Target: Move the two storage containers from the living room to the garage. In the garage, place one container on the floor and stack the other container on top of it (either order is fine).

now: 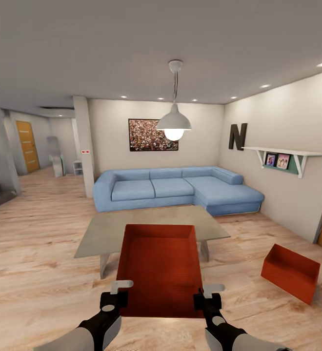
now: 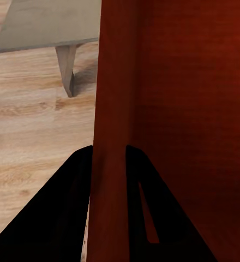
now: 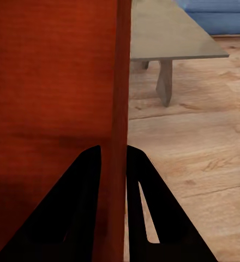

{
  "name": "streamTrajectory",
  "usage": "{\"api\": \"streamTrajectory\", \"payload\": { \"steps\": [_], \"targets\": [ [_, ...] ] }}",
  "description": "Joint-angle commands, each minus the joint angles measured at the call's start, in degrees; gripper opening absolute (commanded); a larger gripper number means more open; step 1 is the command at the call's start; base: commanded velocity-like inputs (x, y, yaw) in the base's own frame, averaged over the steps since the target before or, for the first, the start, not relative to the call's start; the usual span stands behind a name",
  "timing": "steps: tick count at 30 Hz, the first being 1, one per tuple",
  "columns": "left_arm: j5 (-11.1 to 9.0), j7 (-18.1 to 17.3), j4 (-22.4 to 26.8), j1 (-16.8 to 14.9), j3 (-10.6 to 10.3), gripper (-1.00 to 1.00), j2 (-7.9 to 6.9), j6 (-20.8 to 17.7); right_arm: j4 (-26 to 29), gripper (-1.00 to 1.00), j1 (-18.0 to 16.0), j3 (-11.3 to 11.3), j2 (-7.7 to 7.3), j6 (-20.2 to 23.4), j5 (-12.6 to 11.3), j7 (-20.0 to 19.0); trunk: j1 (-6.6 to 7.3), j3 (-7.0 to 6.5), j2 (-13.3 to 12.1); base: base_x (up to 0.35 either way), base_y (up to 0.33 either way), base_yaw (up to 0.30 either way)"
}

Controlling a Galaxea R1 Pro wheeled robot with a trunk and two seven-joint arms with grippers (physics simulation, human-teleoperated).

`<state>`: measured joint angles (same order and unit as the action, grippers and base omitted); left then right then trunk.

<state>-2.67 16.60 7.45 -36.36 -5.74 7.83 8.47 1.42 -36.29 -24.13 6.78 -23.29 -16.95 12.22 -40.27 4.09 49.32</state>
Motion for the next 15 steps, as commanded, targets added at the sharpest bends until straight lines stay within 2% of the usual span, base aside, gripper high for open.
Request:
{"api": "streamTrajectory", "payload": {
  "steps": [1,15],
  "targets": [
    [0.65,1.86,0.28,-0.12,1.7,-1.0,-0.01,0.76,-0.19,-1.0,0.01,0.05,-0.01,-0.14,-1.06,0.09,-0.01,0.1,0.07,0.0,0.0,0.272],
    [0.68,1.78,0.26,-0.12,1.7,-1.0,-0.01,0.76,-0.19,-1.0,0.03,0.05,0.01,-0.16,-1.06,0.09,-0.01,0.1,0.07,0.0,0.0,0.274]
  ]
}}
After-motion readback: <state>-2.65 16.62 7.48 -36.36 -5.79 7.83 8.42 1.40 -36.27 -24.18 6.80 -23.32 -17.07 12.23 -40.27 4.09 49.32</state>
